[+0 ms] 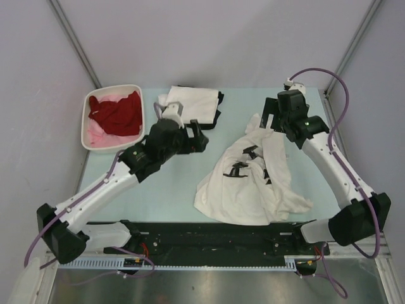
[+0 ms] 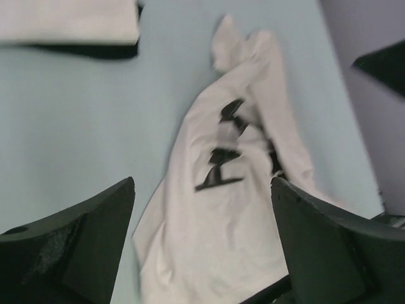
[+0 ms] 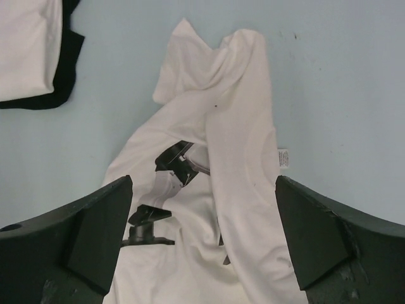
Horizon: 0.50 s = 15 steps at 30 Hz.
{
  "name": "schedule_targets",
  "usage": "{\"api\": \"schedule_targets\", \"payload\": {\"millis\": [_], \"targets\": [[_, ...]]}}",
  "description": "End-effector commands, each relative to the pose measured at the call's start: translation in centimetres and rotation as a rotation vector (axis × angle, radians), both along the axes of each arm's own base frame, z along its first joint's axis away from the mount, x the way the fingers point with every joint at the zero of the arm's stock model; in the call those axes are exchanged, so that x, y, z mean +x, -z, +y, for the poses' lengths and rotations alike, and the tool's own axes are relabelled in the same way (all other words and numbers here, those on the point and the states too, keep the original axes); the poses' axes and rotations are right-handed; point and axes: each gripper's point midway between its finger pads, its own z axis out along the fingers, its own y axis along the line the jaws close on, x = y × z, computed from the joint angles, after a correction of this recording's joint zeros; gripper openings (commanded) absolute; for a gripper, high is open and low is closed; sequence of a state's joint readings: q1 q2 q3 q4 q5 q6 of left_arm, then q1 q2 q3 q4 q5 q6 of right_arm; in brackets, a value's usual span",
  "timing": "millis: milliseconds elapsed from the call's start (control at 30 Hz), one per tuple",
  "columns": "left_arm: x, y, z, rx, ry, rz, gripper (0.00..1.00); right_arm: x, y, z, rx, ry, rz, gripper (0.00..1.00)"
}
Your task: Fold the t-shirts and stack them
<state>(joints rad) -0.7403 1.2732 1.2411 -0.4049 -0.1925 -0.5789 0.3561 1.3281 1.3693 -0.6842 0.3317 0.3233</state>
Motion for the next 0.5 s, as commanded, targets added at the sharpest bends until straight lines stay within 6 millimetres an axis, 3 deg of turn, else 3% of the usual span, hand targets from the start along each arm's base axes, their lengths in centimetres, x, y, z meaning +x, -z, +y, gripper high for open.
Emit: {"api": "schedule_targets", "payload": {"millis": [0, 33, 233, 467], "targets": [[-4.3, 11.7, 4.1, 0.103, -0.132, 0.269, 0.91, 2.8, -1.1, 0.4, 0.059, 0.033, -0.049, 0.99], [-5.8, 14.0, 5.1, 0.107, -0.139, 0.307, 0.91, 3.3, -0.4, 0.9, 0.06, 0.025, -0.036, 1.0], [-9.5, 20.2, 6.2, 0.124, -0.158, 0.429, 0.78, 3.9, 1.5, 2.2, 0.022, 0.006, 0.0, 1.0], [-10.6, 23.6, 5.1, 0.122, -0.129, 0.481, 0.75, 4.2, 2.8, 1.7, -0.024, 0.021, 0.031, 1.0]]}}
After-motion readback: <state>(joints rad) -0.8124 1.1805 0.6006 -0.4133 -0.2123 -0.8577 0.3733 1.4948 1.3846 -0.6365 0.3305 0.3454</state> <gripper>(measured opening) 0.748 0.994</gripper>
